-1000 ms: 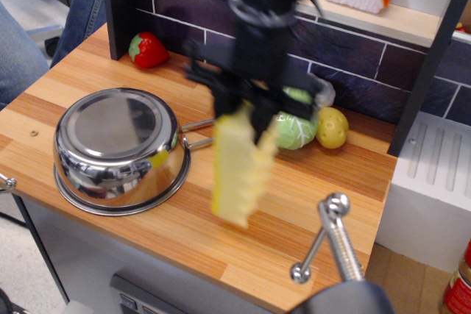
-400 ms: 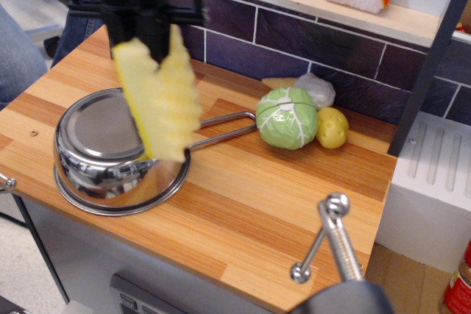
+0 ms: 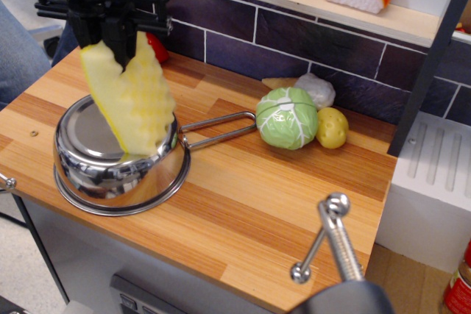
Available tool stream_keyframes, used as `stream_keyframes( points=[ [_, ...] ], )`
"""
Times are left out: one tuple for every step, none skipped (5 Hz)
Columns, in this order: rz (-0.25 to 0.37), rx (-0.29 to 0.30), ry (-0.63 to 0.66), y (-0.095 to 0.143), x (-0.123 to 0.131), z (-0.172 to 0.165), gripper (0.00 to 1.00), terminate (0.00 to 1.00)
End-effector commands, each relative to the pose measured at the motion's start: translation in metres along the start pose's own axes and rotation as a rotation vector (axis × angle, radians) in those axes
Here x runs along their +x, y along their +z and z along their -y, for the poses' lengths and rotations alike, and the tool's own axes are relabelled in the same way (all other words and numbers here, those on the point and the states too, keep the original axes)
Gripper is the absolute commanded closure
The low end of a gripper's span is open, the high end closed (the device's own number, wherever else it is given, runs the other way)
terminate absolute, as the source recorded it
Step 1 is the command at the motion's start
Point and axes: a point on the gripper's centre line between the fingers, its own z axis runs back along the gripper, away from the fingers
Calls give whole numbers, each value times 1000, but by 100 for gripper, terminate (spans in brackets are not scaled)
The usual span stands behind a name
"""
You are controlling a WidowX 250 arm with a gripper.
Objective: Wipe pot with sponge
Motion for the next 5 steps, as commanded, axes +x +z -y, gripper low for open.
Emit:
stream_keyframes(
  points=[
    [9,73,9,-14,-15,-24,100,0],
    [23,62,10,-1,-16,-47,100,0],
    [57,49,-12,16,-18,-76,100,0],
    [48,58,-56,17,-21,-100,100,0],
    [31,53,-111,14,-22,-97,100,100]
  ],
)
